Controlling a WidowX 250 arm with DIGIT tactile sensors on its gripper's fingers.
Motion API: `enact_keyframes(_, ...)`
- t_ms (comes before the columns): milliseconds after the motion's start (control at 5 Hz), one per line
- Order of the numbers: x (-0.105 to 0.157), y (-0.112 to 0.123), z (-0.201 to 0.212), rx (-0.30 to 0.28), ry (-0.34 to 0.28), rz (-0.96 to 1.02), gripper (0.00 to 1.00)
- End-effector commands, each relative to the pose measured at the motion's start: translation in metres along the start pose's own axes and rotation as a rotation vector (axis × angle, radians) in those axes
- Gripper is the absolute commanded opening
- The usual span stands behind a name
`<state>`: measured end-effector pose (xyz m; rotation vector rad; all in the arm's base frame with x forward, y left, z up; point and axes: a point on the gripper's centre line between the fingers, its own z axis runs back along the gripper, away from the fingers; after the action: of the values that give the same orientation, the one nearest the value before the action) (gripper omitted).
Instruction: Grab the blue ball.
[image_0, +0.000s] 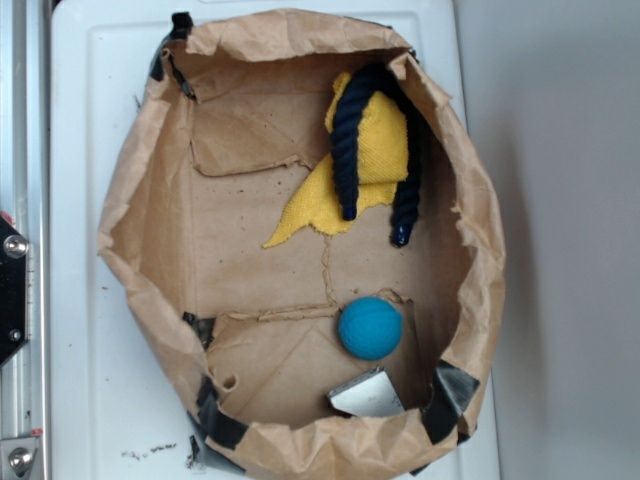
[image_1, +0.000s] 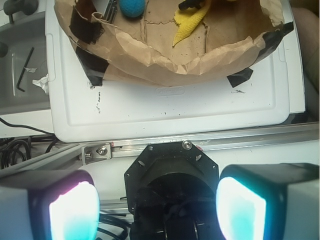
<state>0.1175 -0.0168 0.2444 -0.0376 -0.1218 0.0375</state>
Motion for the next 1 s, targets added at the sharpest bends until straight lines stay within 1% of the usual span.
enact_keyframes(0,0.000,0.000,0.000,0.000,0.000,0.000,1.00)
enact_keyframes(200,0.013,0.000,-0.003,0.019,0.000,0.019,1.00)
enact_keyframes(400,0.054,-0.009,-0.009,0.057,-0.044,-0.066,1.00)
enact_keyframes(600,0.091,-0.016,-0.021,0.082,-0.056,-0.177,1.00)
enact_keyframes(800,0.123,-0.020,-0.034,0.068,-0.100,-0.392,1.00)
